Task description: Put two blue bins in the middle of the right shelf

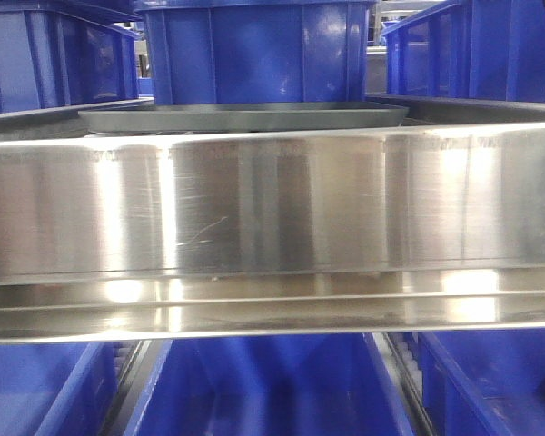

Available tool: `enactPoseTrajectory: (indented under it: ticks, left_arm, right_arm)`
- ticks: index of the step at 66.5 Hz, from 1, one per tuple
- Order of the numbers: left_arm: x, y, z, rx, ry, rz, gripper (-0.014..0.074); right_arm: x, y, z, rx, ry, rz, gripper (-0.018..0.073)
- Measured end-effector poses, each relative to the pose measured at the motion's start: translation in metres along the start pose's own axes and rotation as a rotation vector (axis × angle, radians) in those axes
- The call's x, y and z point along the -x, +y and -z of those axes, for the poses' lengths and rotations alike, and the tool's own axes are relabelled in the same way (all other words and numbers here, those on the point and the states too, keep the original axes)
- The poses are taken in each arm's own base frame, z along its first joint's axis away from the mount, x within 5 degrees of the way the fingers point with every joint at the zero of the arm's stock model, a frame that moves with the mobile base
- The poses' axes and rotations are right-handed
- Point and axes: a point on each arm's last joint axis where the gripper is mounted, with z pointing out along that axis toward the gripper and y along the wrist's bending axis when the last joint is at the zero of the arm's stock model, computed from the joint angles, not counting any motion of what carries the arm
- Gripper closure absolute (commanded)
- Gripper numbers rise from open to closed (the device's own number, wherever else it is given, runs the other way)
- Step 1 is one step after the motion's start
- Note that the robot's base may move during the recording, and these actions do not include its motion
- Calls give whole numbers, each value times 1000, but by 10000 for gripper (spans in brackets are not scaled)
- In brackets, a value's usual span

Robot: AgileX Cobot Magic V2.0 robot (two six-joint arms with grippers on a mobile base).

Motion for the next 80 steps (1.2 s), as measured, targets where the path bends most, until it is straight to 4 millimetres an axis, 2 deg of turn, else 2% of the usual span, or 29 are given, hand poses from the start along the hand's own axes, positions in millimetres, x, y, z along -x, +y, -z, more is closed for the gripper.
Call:
enactPoseTrajectory:
  ticks: [80]
  left_arm:
    - [1,0,0,-4,-12,-1,707]
  right_arm:
    - [0,-1,1,-2,-3,0,721]
